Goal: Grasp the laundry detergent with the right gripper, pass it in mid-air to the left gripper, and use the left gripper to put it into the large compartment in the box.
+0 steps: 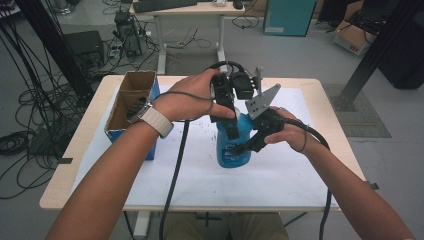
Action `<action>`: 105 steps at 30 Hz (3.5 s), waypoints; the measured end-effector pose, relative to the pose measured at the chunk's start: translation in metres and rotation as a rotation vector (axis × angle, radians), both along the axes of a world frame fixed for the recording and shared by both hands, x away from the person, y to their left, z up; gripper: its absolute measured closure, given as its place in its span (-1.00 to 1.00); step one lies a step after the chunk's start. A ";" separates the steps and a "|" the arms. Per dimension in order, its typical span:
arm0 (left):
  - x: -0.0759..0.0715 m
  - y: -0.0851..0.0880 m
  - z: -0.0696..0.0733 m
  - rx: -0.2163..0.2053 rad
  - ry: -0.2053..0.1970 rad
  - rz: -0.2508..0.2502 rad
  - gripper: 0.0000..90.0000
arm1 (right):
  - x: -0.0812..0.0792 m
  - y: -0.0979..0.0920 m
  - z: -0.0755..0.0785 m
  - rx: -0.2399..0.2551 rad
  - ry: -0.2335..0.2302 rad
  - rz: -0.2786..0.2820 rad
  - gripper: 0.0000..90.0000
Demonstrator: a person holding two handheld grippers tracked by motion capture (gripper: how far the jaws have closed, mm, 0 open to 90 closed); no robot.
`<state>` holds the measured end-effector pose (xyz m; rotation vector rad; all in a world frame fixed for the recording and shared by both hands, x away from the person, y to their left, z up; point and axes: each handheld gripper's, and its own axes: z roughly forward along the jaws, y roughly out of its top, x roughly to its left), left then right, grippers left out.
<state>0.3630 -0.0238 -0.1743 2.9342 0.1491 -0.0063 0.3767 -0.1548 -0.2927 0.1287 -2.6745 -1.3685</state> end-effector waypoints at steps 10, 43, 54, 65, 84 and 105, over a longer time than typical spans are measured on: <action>0.000 -0.006 -0.009 0.012 0.000 -0.008 -0.73 | -0.002 -0.002 0.001 0.003 0.013 0.006 -0.04; 0.001 -0.006 -0.013 0.011 0.048 -0.022 -0.23 | 0.001 -0.003 -0.002 -0.012 -0.003 0.054 -0.04; -0.002 -0.006 -0.013 0.024 0.036 -0.025 -0.19 | -0.002 0.000 -0.003 -0.010 0.009 0.030 -0.03; -0.005 -0.008 -0.012 0.045 0.005 -0.025 -0.17 | 0.002 0.000 -0.003 -0.002 -0.079 0.040 -0.03; -0.006 -0.006 -0.013 0.032 0.013 -0.015 -0.17 | 0.000 -0.001 -0.003 -0.010 -0.066 0.044 -0.03; -0.005 -0.005 -0.014 0.019 0.007 -0.012 -0.17 | 0.000 -0.001 -0.004 -0.011 -0.057 0.038 -0.03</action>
